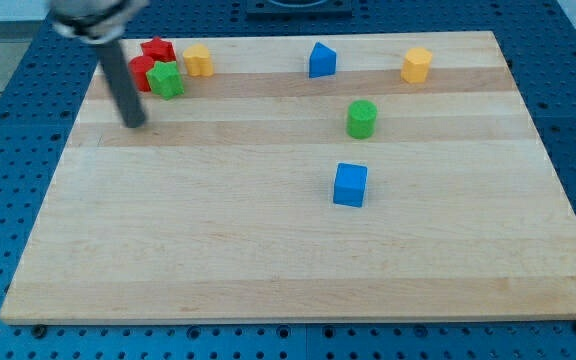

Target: Separate the green star from the red circle

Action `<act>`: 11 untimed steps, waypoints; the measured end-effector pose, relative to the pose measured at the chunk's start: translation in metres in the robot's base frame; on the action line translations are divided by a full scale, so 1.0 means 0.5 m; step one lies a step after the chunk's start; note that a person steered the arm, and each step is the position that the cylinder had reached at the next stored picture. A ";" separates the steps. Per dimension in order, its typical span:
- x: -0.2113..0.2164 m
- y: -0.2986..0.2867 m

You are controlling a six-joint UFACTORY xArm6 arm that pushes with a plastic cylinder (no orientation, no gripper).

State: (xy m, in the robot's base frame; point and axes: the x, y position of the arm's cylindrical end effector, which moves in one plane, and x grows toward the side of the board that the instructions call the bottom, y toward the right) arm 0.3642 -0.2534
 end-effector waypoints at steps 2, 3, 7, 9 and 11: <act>-0.128 -0.100; -0.181 -0.078; -0.169 0.135; -0.119 0.249; -0.097 0.389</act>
